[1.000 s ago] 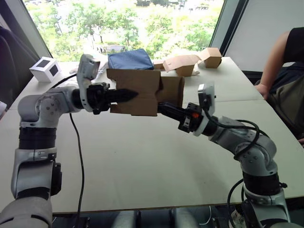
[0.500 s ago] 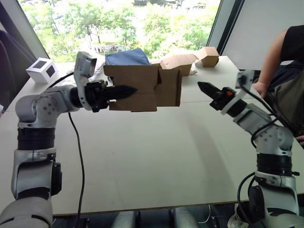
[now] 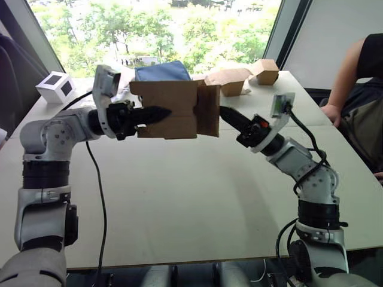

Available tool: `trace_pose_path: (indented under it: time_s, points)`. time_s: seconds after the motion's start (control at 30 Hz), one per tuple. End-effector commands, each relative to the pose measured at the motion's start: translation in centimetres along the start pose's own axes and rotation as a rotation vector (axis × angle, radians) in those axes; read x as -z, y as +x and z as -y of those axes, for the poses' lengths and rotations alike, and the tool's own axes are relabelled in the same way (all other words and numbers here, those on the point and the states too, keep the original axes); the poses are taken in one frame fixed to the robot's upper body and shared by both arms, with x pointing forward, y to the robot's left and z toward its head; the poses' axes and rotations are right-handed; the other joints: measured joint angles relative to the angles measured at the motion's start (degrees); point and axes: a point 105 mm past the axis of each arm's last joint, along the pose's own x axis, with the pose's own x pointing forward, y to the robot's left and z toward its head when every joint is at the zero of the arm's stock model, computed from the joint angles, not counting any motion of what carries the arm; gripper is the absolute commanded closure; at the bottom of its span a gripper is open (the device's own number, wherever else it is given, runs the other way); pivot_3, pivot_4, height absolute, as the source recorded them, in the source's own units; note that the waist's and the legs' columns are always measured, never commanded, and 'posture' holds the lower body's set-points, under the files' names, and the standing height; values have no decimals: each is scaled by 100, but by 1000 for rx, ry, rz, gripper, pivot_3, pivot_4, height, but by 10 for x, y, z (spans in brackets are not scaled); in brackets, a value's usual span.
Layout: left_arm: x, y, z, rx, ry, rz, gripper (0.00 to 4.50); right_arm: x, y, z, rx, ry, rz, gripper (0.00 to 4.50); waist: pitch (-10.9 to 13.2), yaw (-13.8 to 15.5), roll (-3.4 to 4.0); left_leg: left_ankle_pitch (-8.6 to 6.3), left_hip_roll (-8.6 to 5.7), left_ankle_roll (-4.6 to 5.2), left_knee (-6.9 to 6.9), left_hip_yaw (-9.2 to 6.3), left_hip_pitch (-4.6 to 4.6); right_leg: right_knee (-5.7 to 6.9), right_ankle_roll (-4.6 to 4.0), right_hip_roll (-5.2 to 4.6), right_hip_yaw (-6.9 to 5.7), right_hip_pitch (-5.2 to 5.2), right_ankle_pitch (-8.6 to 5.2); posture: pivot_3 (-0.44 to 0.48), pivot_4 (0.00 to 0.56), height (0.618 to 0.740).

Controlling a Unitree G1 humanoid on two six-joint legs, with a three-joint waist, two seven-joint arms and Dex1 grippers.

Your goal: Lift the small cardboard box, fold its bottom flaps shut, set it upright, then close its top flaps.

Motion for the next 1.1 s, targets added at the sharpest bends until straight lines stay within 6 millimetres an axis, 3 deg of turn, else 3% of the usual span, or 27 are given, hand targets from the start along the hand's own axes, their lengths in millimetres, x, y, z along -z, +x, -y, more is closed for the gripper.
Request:
trace_pose_path:
  time_s: [0.03, 0.13, 0.23, 0.5, 0.63, 0.73, 0.87, 0.97, 1.1]
  points:
    - [-12, -5, 2, -10, 43, 39, 4500, -6, 8, -21, -71, 69, 77, 4466, 0, -13, 1, 0, 0, -1, -2, 0, 0, 0, 0, 0, 0, -2, 0, 0, 150, 740]
    - [-13, -4, -1, -14, 42, 43, 4500, 0, 12, -25, -80, 116, 88, 4466, 0, -15, 1, 4, 1, -6, -5, 0, 0, 2, 0, 1, 1, -4, 0, 0, 150, 740]
    - [-13, -4, -1, -13, 41, 47, 4500, 7, 16, -24, -66, 144, 94, 3813, 0, -15, 1, 4, 0, -8, -4, 0, 0, 2, 0, 1, 1, -4, 0, 0, 150, 740]
    - [-14, -3, -1, -9, 41, 52, 4500, 8, 11, -28, -124, 293, 176, 721, 0, -17, 1, 4, 0, -7, -3, 0, 0, 4, 0, 2, 1, -4, 0, 0, 150, 740]
    - [-15, -5, -1, -18, 44, 46, 4500, -3, -2, -42, -183, 249, 155, 721, 0, 1, 1, 4, -1, -7, -3, 0, 0, 4, 0, 1, 0, -4, 0, 0, 150, 740]
    - [-16, -7, 0, -24, 46, 43, 4500, -25, -16, -43, -174, 185, 175, 721, -1, -1, 1, -4, -3, 7, -1, 1, 0, 4, 0, -2, 0, -2, 0, 0, 150, 740]
    - [-16, -8, 1, -24, 46, 43, 4500, -45, -29, -12, -10, 71, 185, 721, -1, -3, 1, -5, -2, 9, -1, 2, 0, 3, 0, 0, 0, -1, 0, 0, 150, 740]
    - [-15, -7, 1, -22, 45, 43, 4500, -46, -30, 15, 107, 25, 183, 1333, -1, -22, 0, -5, 1, 9, -2, 3, 1, 3, 0, 5, 0, -2, 0, 0, 150, 740]
    - [-15, -4, 1, -12, 43, 44, 4500, -38, -20, 37, 168, 38, 184, 2877, -1, -35, 1, -4, 4, 9, -4, 5, 1, 4, 0, 8, 1, -4, 0, 0, 150, 740]
